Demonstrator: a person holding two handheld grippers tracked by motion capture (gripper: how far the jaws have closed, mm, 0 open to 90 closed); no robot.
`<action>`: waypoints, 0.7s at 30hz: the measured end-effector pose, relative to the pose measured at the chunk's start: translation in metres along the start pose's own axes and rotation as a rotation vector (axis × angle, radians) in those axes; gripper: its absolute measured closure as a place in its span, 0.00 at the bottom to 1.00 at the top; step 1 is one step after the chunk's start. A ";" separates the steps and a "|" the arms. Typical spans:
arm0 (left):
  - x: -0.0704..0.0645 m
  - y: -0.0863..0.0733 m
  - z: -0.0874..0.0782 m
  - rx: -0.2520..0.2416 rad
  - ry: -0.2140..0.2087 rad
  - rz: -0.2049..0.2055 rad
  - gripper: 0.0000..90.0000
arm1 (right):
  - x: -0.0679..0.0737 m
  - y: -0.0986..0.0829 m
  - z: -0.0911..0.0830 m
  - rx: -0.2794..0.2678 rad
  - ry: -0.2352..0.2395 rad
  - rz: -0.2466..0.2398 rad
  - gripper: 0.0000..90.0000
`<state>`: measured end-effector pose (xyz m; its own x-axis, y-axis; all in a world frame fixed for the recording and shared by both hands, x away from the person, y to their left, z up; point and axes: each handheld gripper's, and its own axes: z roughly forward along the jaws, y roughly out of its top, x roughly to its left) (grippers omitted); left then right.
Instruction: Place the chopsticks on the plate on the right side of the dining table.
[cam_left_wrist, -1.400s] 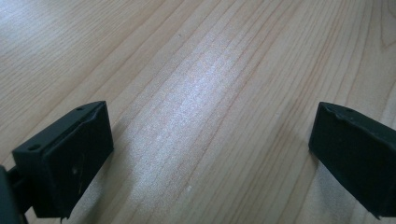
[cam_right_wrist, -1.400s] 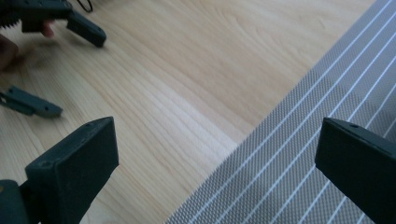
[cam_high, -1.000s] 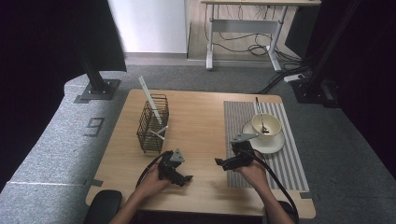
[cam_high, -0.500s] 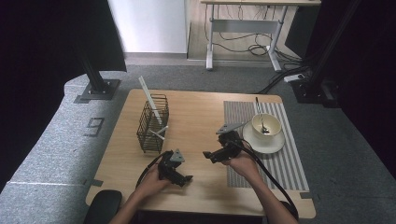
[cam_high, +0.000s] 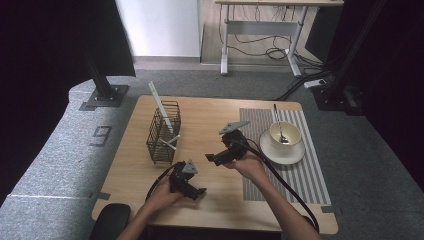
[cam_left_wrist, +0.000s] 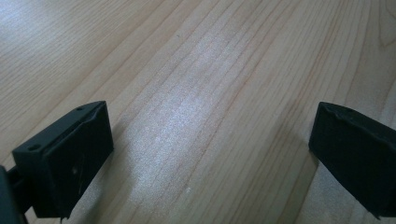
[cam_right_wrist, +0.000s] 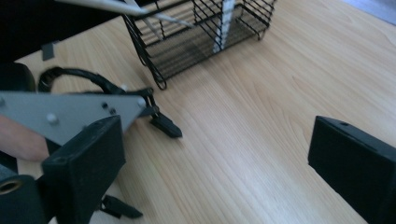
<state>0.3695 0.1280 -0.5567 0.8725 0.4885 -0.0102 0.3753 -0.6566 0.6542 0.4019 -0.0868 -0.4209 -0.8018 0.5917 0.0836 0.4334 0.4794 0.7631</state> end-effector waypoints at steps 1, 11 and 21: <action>0.000 0.000 0.000 -0.003 0.001 -0.003 0.00 | 0.001 0.003 0.001 -0.003 0.006 -0.003 0.06; 0.000 0.000 0.000 0.000 0.000 0.001 0.00 | 0.015 0.035 0.012 -0.012 0.047 -0.046 0.15; 0.000 0.000 0.000 0.000 -0.001 0.002 0.00 | 0.021 0.055 0.022 -0.032 0.111 -0.023 0.28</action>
<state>0.3696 0.1278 -0.5567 0.8737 0.4864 -0.0097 0.3733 -0.6576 0.6544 0.4179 -0.0337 -0.3913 -0.8527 0.5047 0.1349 0.4026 0.4702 0.7854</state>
